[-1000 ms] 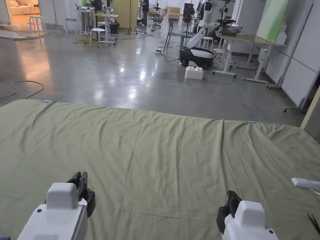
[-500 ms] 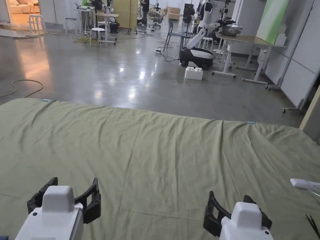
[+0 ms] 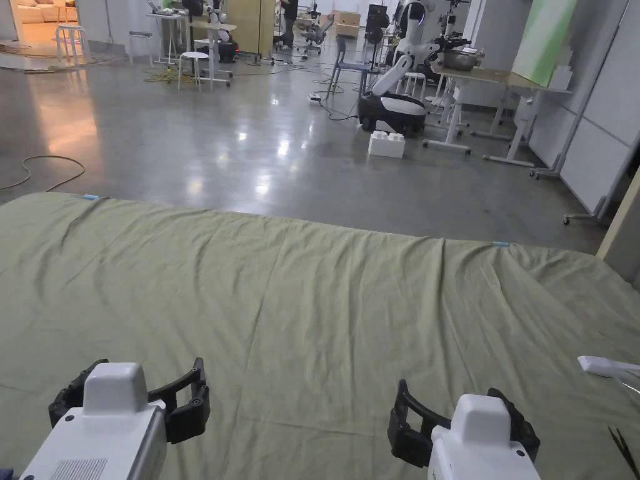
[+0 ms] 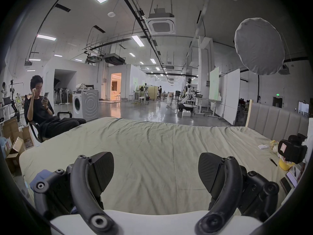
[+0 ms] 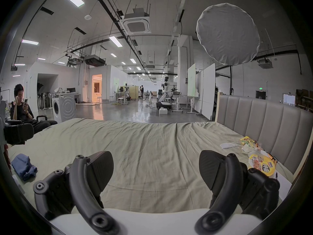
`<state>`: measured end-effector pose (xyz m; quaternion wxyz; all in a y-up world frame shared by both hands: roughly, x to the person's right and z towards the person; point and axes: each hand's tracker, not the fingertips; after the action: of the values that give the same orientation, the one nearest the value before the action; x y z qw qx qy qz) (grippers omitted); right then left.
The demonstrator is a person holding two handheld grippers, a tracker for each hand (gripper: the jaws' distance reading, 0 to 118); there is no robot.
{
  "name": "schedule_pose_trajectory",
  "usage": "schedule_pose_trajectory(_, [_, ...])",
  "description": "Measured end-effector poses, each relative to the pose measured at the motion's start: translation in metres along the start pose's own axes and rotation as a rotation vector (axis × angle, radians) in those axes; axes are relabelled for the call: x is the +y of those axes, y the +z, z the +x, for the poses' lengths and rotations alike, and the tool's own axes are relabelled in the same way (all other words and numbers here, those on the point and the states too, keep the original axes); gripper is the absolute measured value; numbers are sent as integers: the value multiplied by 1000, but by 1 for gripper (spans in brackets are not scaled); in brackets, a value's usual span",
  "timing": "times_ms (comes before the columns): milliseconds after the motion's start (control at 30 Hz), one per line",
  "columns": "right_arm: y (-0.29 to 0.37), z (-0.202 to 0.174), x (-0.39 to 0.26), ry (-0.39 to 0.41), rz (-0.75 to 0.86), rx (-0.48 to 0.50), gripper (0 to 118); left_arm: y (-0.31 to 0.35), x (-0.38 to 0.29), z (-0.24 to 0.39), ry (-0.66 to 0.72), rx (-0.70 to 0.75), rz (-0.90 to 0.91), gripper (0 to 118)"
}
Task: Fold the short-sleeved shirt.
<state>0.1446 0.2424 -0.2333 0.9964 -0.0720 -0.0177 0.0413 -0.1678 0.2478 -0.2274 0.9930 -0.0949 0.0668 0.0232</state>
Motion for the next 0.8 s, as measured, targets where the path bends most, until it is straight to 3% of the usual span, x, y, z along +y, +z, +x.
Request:
schedule_pose_trajectory(233, [-7, 2, 3, -99, -31, -28, 113, 2, -3, 3, -31, 5, 22, 106])
schedule_pose_trajectory(400, [-13, 2, 7, -100, -68, -107, 113, 2, -2, 5, -50, 14, 35, 111])
schedule_pose_trajectory(533, [-14, 4, 9, -99, -88, -88, 113, 0, -2, 4, -51, 8, 38, 111])
schedule_pose_trajectory(667, [-20, 9, 11, -195, -182, -48, 113, -2, -1, 4, -43, 11, 33, 111])
schedule_pose_trajectory(800, [-24, 8, 14, -202, -211, -64, 113, -4, 2, 4, -44, -10, 31, 111])
